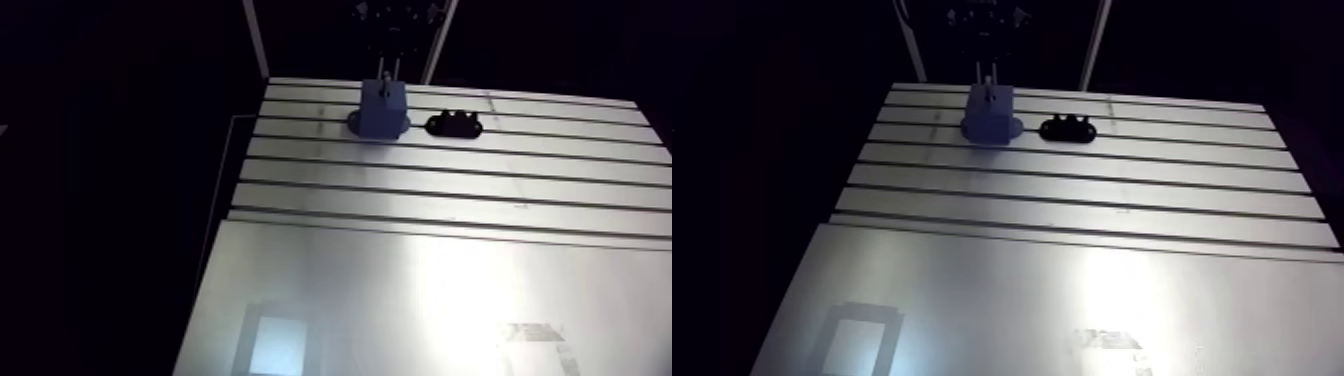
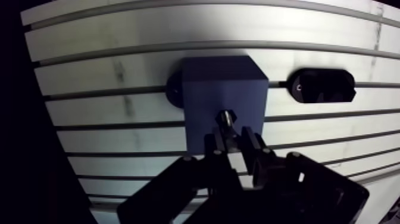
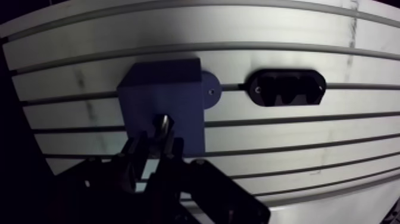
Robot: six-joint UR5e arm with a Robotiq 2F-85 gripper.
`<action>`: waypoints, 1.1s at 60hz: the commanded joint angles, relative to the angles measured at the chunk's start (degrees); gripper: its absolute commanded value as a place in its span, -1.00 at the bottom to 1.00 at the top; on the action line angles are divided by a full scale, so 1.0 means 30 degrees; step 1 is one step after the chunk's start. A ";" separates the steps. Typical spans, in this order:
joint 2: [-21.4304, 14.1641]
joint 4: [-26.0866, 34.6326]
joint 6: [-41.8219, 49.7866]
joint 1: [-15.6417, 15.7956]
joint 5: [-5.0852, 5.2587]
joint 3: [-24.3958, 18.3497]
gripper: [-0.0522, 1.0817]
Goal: Pick up the M10 bolt and insert it into the hex recess until seated.
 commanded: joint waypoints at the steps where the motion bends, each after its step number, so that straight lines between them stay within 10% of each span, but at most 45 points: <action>1: 0.0012 0.0000 -0.0038 0.0005 -0.0003 0.0033 0.46; 39: 0.0129 0.0000 -0.0043 -0.0020 -0.0003 0.0038 0.45; 53: 0.0129 0.0000 -0.0097 -0.0020 -0.0029 0.0062 -0.88; 66: 0.0075 0.0000 -0.0097 -0.0020 -0.0033 0.0092 -0.89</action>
